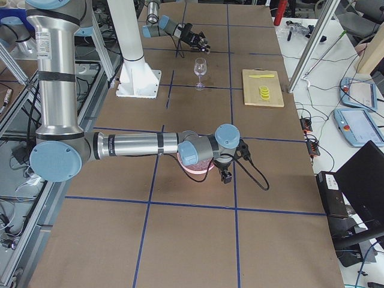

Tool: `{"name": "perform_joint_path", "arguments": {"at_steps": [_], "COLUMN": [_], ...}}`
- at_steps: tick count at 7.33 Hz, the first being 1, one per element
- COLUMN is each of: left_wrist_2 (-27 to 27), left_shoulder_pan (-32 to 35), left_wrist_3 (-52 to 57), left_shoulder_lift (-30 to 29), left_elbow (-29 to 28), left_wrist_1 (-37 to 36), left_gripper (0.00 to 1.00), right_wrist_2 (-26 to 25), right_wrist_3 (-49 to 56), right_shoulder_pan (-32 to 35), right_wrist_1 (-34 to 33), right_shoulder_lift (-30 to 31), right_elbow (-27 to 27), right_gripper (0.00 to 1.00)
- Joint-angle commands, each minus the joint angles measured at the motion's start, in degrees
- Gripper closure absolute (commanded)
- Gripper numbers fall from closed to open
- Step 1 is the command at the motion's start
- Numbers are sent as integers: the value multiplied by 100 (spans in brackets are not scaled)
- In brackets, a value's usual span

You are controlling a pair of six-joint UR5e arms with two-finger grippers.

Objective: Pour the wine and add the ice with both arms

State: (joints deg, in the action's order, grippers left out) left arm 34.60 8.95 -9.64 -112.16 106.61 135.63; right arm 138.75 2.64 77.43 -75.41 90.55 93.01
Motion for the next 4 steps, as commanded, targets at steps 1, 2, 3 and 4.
{"name": "perform_joint_path", "arguments": {"at_steps": [1,2,3,4], "left_wrist_2": [12,12,12,12], "left_shoulder_pan": [2,-33,-42,-42], "left_wrist_3": [531,576,734,979], "left_shoulder_lift": [-209,-236,-375,-455], "left_elbow": [97,97,97,149], "left_wrist_1": [-580,-808,-1158,-1379], "left_gripper": [100,100,100,100], "right_wrist_2": [3,3,3,12], "right_wrist_3": [0,0,0,-9], "right_shoulder_pan": [-9,-9,-18,-26], "right_wrist_1": [0,0,0,0], "right_shoulder_lift": [-2,-2,-2,-2], "right_elbow": [-11,-11,-11,-11], "right_gripper": [0,0,0,0]}}
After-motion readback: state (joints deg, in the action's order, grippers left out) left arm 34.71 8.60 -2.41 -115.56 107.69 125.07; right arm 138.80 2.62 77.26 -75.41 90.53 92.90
